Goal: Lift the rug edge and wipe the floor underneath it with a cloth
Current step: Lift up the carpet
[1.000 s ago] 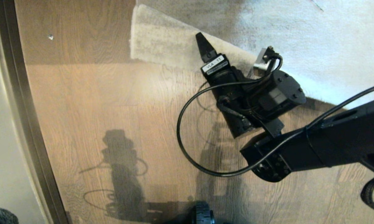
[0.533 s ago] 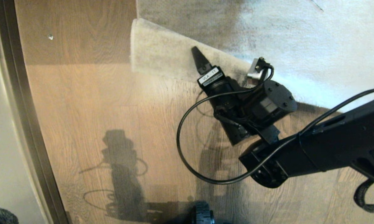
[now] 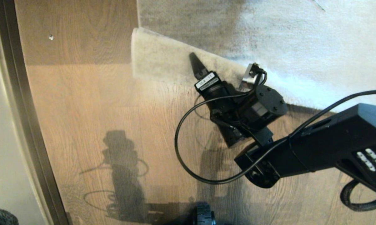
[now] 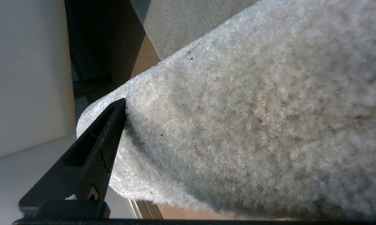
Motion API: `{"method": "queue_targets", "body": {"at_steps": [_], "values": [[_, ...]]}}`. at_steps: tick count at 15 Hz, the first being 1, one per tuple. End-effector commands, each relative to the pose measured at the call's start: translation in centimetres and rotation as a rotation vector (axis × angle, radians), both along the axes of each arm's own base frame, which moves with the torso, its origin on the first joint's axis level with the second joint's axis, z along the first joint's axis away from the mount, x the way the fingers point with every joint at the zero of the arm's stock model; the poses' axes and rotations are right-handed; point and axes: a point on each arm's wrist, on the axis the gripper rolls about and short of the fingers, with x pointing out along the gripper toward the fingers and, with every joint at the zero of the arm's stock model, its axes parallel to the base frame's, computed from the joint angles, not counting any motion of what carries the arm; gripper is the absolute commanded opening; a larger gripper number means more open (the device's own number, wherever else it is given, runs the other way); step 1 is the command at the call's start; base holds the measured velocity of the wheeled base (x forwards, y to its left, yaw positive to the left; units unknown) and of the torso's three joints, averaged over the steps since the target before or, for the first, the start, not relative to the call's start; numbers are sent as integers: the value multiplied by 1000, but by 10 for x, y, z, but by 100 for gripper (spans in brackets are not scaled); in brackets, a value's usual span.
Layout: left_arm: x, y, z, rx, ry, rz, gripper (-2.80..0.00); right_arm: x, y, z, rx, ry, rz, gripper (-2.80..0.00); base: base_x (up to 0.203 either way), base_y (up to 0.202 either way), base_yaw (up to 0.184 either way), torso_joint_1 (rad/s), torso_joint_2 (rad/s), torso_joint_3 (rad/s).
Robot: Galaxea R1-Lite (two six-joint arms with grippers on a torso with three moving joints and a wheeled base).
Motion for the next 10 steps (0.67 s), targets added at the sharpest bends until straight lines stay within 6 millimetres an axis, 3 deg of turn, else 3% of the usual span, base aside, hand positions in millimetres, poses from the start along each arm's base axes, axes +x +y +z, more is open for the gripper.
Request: {"method": "queue_targets", "body": {"at_steps": [1,10], "values": [[0,0,0,-1,-1,0,-280,-1,0,0,31,-23,3,0,0,0,0,0,0,0],[0,0,0,-1,-1,0,-280,1,2,-1,34,-26,9,0,0,0,0,0,0,0]]}}
